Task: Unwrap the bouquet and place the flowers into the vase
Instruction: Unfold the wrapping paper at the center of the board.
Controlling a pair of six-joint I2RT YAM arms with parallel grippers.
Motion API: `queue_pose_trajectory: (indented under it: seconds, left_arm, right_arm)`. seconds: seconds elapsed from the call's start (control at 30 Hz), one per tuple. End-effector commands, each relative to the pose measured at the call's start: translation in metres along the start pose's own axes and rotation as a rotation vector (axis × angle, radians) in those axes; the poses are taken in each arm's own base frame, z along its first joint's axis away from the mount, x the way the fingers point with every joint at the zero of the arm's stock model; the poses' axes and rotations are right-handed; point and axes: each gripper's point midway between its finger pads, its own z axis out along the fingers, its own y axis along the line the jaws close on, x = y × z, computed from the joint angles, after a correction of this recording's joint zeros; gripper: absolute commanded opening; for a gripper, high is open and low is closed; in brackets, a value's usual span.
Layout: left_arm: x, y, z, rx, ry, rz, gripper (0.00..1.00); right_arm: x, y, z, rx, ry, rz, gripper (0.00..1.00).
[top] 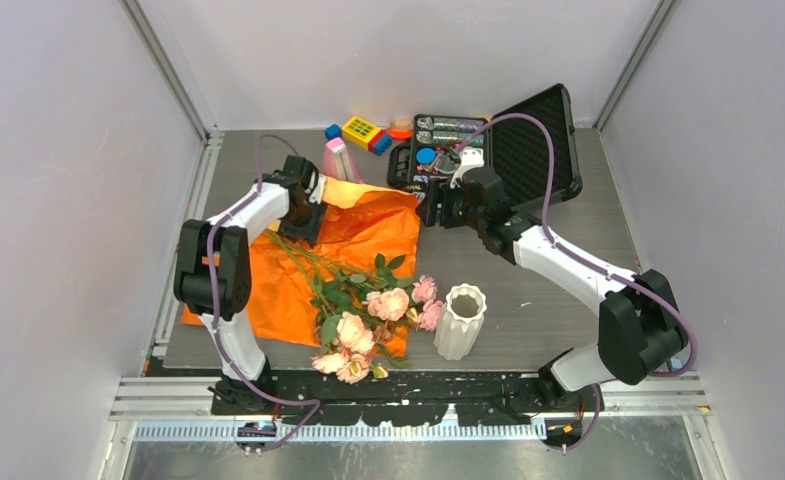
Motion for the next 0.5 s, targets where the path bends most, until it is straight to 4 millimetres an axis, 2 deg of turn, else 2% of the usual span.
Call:
queue_pose_trajectory:
  seconds: [0.0, 0.47]
  left_arm:
    - [-0.0199, -0.0005, 0.0017, -0.007, -0.052, 0.041, 0.47]
    - [-0.0223, -0.0085, 0.0082, -0.005, -0.101, 0.090, 0.49]
  right_arm:
    - [-0.0255, 0.0077, -0.0068, -0.025, -0.094, -0.002, 0.69]
    - [-0.0202, 0.0090, -0.0029, -0.038, -0.083, 0.008, 0.69]
